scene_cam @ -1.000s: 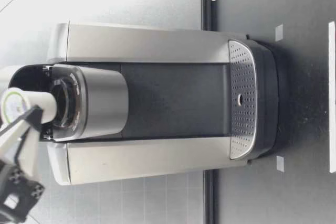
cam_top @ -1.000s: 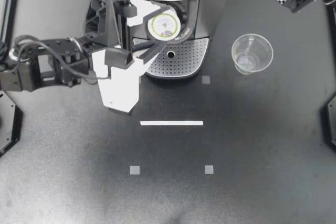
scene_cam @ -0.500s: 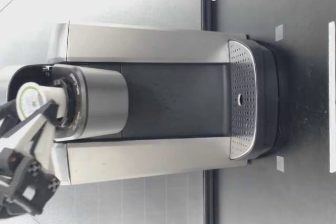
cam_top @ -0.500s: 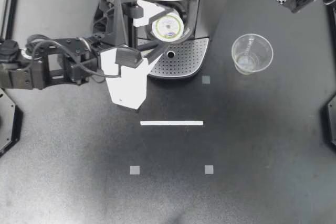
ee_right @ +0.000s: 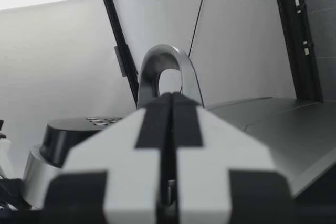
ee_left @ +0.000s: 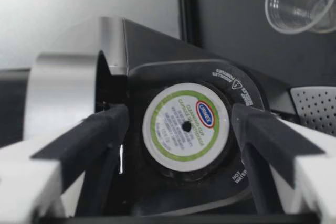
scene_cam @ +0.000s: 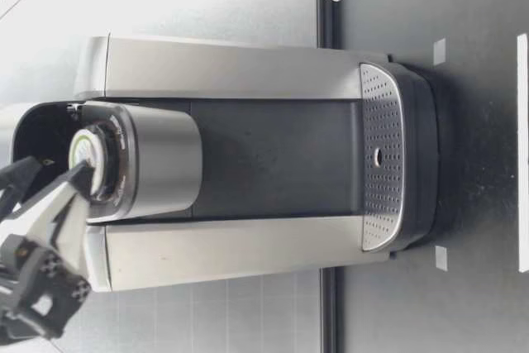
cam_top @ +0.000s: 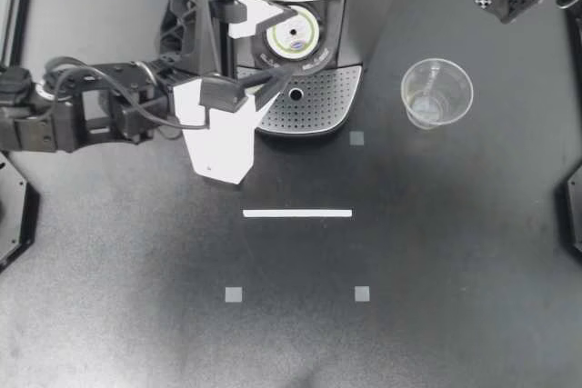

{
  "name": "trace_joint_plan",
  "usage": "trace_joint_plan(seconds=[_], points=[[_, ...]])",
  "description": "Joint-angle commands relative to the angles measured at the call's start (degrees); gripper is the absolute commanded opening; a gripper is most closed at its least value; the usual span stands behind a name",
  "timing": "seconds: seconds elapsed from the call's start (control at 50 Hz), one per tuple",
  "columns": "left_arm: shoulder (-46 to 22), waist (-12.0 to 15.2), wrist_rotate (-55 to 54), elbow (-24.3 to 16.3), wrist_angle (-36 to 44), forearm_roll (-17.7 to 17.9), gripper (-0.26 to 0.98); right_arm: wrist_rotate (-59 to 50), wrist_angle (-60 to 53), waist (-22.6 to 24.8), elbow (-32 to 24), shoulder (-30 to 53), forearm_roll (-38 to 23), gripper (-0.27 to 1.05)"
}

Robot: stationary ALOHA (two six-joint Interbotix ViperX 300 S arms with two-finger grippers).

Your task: Place the coffee capsule inside the capsule container, then place the cup onto the center of the cup tray, then push the 'Hot Water' and 'Travel Mug' buttons.

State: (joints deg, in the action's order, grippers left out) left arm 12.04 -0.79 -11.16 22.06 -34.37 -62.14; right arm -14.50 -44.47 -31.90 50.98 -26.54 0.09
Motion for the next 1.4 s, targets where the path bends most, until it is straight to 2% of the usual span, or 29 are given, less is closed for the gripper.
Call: trace_joint_plan(seconds=[0.0, 0.14, 0.22, 0.52, 0.72, 1.04, 1.16, 1.38], points=[[2.11, 0.18, -0.62, -1.23, 0.79, -0.35, 0.73, 0.00, -0.88, -0.35, -0.62, -0.26, 0.00, 0.11], [3.78, -0.97, -4.66, 0.18, 3.25, -0.35, 0.73, 0.09, -1.05, -0.44, -1.14, -0.09, 0.62, 0.11], [5.80, -1.85, -9.14, 2.64, 5.80, -0.35, 0.73, -0.09, 0.18, -1.49, -2.46, 0.26, 2.02, 0.11], [14.50, -1.58, -34.28, 16.35, 18.54, -0.26, 0.72, 0.18, 11.60, -4.48, -11.69, 5.36, 2.81, 0.11], [17.40, -1.49, -42.45, 22.59, 24.79, -0.26, 0.64, 0.09, 12.92, -4.92, -16.61, 10.99, 2.20, 0.11], [18.81, -1.41, -44.91, 26.81, 30.23, 0.26, 0.50, -1.41, 13.27, -3.60, -20.74, 15.64, 1.58, 0.11], [18.81, -1.41, -44.91, 27.33, 30.23, 0.88, 0.46, -1.49, 13.27, -2.46, -21.18, 15.73, 0.79, 0.11], [18.81, -1.49, -44.91, 27.33, 30.23, 1.05, 0.45, -1.49, 13.62, -1.32, -21.88, 16.35, 0.70, 0.11]])
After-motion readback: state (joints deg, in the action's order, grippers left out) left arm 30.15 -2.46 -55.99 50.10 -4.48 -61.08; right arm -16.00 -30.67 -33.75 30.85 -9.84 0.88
